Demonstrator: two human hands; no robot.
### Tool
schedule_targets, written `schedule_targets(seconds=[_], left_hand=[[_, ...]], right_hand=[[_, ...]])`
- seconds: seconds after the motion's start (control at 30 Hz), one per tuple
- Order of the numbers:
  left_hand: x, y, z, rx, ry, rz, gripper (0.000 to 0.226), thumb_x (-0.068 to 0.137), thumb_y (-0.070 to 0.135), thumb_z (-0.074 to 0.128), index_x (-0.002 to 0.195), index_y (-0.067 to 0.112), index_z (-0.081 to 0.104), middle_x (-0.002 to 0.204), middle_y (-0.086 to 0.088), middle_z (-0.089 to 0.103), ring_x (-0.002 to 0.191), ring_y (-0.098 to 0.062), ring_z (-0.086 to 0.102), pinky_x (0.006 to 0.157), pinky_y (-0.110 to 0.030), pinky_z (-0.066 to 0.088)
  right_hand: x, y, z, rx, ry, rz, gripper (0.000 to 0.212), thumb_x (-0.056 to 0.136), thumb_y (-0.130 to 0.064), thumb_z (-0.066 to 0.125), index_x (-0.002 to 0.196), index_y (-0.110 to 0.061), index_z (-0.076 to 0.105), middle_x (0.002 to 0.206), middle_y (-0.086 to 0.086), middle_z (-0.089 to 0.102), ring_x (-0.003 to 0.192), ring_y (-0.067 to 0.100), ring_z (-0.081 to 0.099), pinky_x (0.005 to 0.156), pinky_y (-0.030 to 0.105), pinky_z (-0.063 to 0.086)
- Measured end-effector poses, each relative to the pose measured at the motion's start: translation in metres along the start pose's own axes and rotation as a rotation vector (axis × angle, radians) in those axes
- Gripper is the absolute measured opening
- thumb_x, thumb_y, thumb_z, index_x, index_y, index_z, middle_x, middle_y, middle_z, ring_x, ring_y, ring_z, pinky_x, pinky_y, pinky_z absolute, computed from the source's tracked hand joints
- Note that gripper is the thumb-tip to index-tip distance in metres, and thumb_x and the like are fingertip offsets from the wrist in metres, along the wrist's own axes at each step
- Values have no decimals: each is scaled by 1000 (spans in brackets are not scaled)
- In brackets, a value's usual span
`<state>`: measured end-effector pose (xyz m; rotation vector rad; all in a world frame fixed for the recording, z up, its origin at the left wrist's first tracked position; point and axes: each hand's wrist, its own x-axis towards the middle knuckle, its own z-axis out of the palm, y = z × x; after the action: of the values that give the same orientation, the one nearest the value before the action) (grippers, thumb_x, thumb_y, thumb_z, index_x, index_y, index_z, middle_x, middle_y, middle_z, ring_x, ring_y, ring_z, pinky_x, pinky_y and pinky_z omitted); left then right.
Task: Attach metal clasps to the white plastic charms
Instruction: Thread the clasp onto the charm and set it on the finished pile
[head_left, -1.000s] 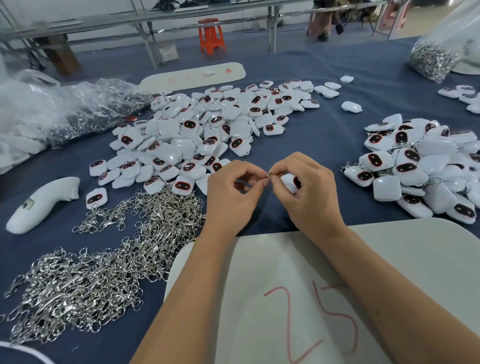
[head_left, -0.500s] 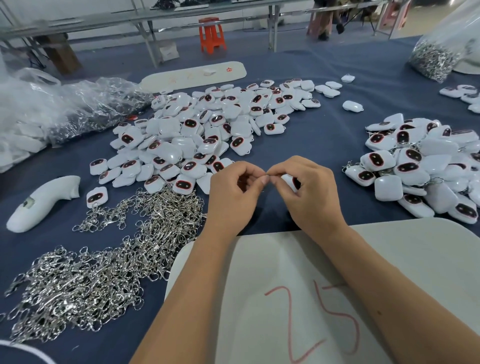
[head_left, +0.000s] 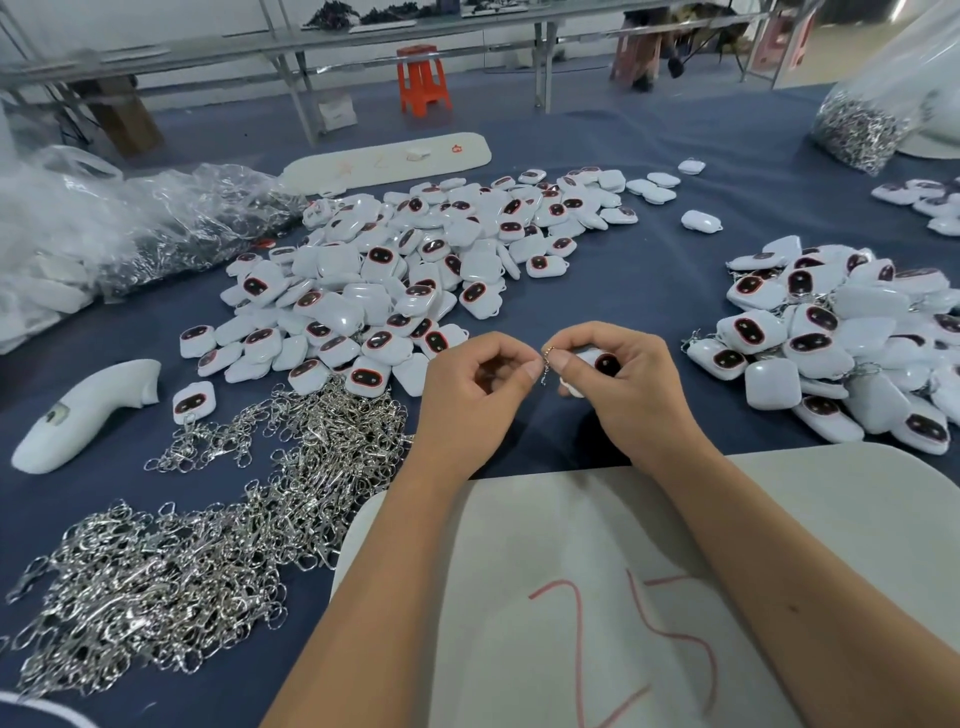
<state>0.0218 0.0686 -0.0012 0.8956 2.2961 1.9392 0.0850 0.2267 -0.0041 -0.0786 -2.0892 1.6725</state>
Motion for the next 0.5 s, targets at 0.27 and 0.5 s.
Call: schedule_targets(seconds=[0.27, 0.5], left_hand=[[1, -2, -1, 8, 33, 25, 11, 90, 3, 71, 85, 12, 74, 78, 1, 71, 76, -29, 64, 75, -40, 55], [1, -3, -1, 11, 21, -8, 13, 92, 9, 69, 84, 19, 72, 74, 3, 70, 70, -17, 64, 74, -35, 55]], right_hand=[[-1, -2, 2, -30, -17, 17, 21, 97, -13, 72, 84, -28, 78, 76, 9, 68, 72, 45, 55, 65, 24, 55], [-2, -4, 2, -41, -13, 20, 19, 96, -10, 72, 84, -24, 78, 73, 1, 69, 69, 37, 59, 63, 13, 49]])
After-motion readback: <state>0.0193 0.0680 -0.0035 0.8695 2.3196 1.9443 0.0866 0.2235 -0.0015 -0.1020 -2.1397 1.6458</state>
